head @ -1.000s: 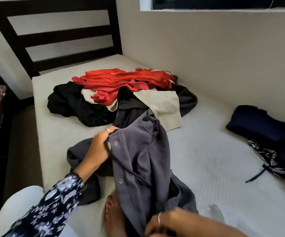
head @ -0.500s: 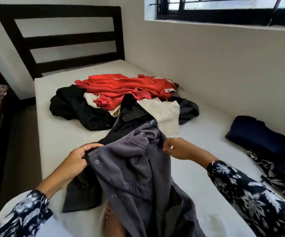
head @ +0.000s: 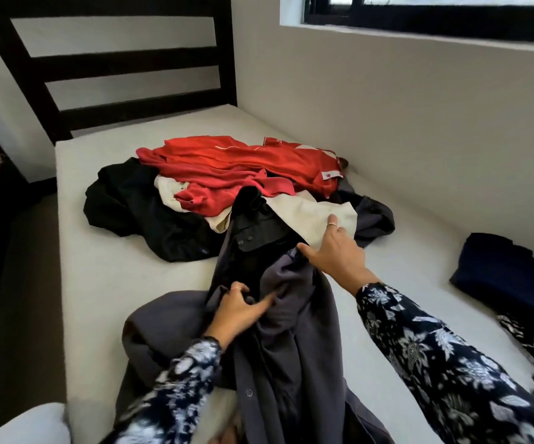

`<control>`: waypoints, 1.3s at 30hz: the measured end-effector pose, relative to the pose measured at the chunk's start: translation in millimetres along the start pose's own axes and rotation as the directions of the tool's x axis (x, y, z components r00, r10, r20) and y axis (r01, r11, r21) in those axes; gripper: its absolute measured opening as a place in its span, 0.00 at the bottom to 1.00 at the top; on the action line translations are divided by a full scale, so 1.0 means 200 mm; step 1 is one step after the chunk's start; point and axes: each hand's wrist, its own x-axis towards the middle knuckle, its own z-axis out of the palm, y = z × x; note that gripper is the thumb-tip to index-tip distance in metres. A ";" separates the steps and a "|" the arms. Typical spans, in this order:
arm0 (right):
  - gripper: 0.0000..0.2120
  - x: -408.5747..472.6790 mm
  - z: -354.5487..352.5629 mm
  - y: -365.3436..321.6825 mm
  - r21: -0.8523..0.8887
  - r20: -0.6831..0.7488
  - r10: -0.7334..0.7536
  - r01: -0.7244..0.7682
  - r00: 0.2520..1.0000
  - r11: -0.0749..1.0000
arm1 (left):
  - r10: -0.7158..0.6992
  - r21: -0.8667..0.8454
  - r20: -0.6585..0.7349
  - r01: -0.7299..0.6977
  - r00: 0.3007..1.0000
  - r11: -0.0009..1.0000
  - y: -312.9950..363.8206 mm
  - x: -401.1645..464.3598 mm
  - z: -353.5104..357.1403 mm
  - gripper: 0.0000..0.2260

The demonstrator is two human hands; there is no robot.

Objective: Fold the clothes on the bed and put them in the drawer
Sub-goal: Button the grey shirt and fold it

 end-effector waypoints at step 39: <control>0.39 0.81 -0.11 0.71 0.017 0.155 0.035 -0.038 0.987 0.999 | -0.028 0.676 0.070 -0.027 0.997 0.737 0.13 0.33 0.08 0.26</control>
